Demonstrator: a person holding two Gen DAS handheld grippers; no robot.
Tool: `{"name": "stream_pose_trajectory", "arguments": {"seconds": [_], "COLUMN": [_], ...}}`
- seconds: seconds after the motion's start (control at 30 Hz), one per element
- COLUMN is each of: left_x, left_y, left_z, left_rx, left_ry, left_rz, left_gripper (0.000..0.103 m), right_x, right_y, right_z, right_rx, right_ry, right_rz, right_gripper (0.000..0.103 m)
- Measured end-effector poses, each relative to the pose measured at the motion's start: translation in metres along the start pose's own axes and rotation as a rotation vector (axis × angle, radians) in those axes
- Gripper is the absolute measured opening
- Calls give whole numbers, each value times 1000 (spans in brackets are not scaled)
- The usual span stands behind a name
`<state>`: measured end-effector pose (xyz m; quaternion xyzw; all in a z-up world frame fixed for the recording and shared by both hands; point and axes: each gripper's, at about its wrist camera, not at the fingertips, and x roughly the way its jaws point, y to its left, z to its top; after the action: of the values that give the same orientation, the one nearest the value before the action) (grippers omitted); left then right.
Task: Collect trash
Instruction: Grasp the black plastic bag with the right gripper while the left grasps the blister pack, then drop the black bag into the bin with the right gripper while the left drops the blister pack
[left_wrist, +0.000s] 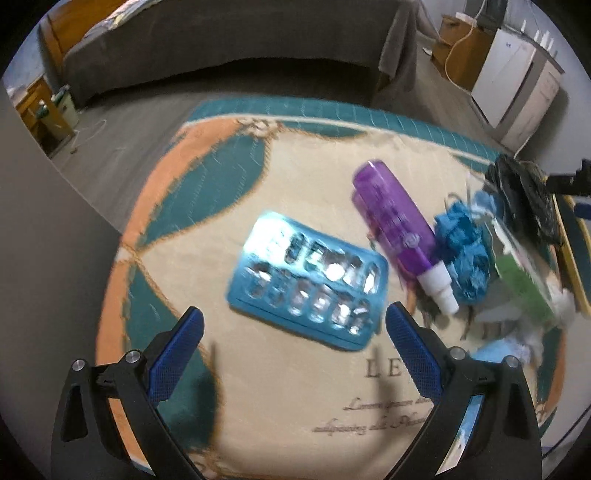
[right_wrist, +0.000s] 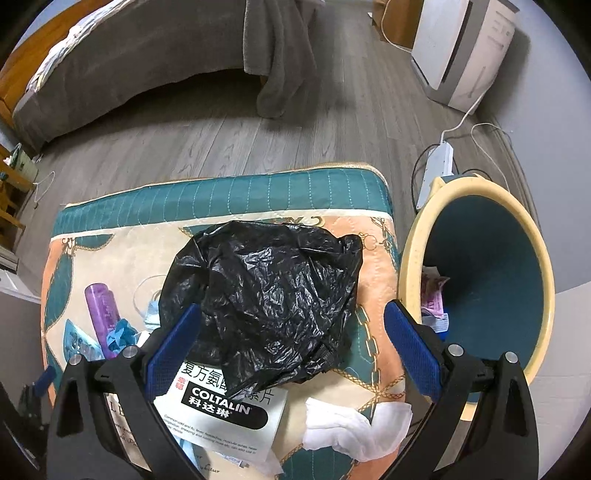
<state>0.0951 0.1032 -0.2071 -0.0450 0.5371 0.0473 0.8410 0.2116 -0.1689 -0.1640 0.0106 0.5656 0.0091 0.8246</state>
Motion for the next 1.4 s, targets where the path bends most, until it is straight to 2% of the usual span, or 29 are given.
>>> {"name": "stream_pose_trajectory", "arguments": {"seconds": [0.23, 0.37, 0.47, 0.53, 0.7, 0.77, 0.8, 0.83, 0.87, 0.9, 0.93, 0.97, 1.17, 1.4], "left_x": [17, 25, 30, 36, 44, 42, 41, 40, 38, 38, 37, 37, 21, -32], "left_y": [3, 8, 9, 7, -17, -21, -21, -20, -20, -20, -20, -20, -16, -22], "left_z": [6, 20, 32, 37, 35, 34, 34, 33, 34, 35, 35, 35, 43, 52], "left_rx": [-111, -147, -152, -134, 27, 45, 49, 53, 58, 62, 63, 64, 64, 76], "left_ry": [40, 39, 22, 25, 22, 10, 8, 3, 0, 1, 0, 0, -53, -190], "left_rz": [-118, -132, -116, -79, 37, 41, 41, 43, 43, 41, 38, 37, 45, 30], "left_gripper": [98, 98, 98, 98, 97, 92, 88, 82, 77, 75, 72, 72, 71, 71], "right_x": [-2, -1, 0, 2, 12, 17, 20, 23, 25, 27, 26, 25, -6, -59], "right_y": [-10, -16, -17, -18, -19, -20, -20, -20, -19, -19, -19, -20, -18, -23], "right_z": [-1, -1, -1, -1, -1, 0, 0, 0, 0, -1, -1, -1, -2, -2], "right_rx": [6, 17, 11, 8, 2, 15, 23, 27, 31, 32, 34, 37, 10, -20], "right_ry": [0, 1, 0, 2, 14, 24, 34, 43, 56, 65, 71, 69, -9, -126], "right_rz": [9, 13, 10, 9, 3, 29, 49, 63, 76, 80, 87, 95, 116, 117], "right_gripper": [97, 97, 97, 97, 94, 75, 70, 56, 36, 27, 13, 6, 1, 0]}}
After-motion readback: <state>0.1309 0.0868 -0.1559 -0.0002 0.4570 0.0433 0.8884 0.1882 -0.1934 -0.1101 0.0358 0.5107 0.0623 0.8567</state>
